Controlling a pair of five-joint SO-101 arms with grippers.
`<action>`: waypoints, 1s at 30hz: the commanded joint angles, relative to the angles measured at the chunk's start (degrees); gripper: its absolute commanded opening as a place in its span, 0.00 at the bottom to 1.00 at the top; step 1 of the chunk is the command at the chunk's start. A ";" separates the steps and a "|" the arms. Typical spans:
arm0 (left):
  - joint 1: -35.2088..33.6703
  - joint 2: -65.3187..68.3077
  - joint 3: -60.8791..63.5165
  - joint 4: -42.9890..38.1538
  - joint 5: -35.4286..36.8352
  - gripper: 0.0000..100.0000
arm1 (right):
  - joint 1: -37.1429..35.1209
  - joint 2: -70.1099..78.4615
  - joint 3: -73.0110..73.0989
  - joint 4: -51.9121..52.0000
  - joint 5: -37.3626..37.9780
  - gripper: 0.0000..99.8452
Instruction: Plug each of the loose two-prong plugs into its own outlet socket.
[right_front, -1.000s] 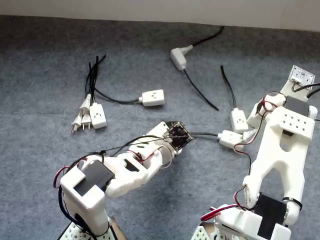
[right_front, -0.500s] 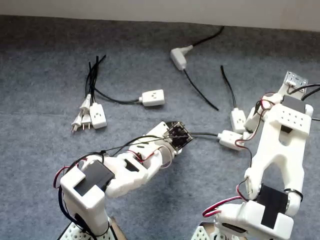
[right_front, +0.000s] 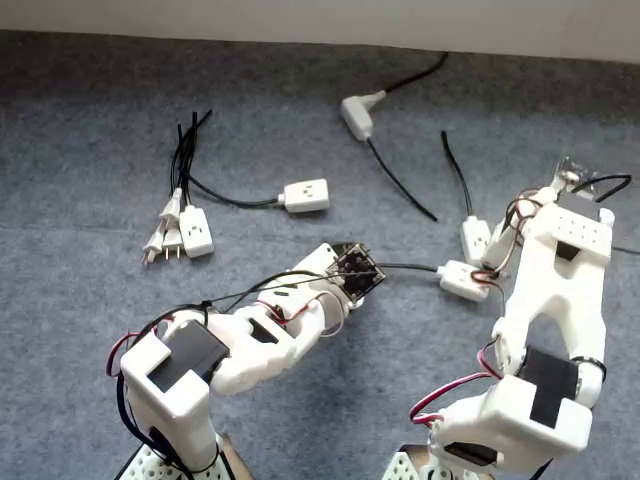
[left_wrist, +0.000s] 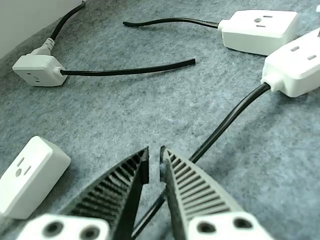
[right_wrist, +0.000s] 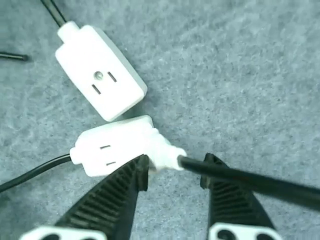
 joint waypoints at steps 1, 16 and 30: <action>0.48 -0.92 -0.57 -1.41 -0.62 0.07 | 0.31 -0.48 -3.91 -1.71 -0.79 0.17; 0.48 -0.92 -0.57 -1.41 -0.62 0.07 | 0.31 -0.22 -4.44 -5.58 -0.79 0.12; 0.48 -0.92 -0.57 -1.41 -0.62 0.07 | -1.89 -0.22 -2.59 -5.67 -0.97 0.08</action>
